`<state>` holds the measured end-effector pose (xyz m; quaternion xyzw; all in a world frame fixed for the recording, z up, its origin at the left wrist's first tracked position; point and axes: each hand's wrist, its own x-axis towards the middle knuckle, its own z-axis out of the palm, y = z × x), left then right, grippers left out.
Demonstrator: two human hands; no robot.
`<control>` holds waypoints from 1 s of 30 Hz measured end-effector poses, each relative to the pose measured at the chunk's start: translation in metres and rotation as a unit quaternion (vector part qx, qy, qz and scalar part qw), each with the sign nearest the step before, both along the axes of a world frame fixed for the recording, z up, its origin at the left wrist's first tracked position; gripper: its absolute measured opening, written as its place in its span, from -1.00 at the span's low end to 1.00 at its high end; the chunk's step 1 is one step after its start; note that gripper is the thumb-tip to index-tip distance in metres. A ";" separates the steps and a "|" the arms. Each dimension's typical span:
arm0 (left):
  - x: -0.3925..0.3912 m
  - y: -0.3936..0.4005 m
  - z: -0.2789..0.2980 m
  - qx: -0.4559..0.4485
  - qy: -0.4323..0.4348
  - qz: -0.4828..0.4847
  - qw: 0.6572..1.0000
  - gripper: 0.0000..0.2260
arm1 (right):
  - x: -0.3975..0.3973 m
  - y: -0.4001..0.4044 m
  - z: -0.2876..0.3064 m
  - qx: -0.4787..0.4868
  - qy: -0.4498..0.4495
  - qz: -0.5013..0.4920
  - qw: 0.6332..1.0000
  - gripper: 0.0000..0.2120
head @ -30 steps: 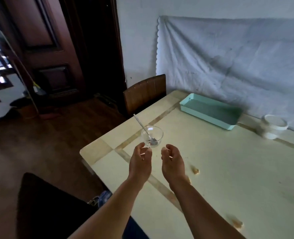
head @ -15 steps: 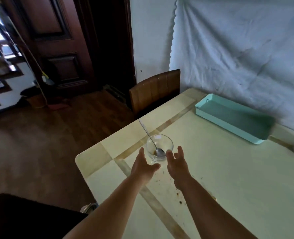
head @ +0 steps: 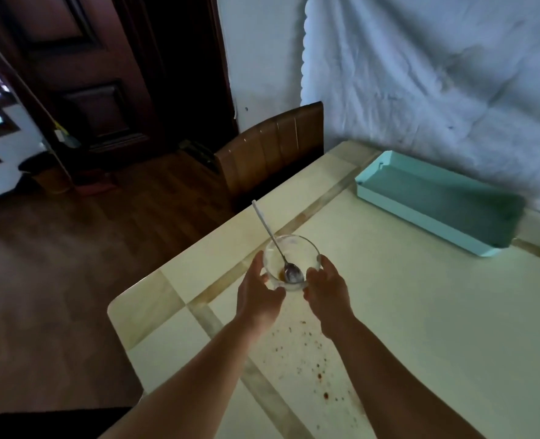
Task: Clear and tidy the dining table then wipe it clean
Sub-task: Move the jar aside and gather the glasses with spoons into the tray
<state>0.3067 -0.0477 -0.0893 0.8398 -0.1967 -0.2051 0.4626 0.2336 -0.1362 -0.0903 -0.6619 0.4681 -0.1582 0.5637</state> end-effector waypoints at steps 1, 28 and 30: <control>0.002 -0.008 0.002 -0.004 -0.008 -0.005 1.000 -0.36 | 0.000 -0.007 0.002 -0.004 -0.005 -0.005 1.000 -0.57; 0.052 -0.355 0.010 -0.040 -0.095 -0.160 0.982 -0.57 | 0.024 -0.323 0.018 -0.123 -0.019 -0.154 0.980 -0.65; 0.055 -0.369 0.002 -0.025 -0.102 -0.156 0.982 -0.57 | 0.029 -0.335 0.010 -0.126 -0.006 -0.147 0.981 -0.64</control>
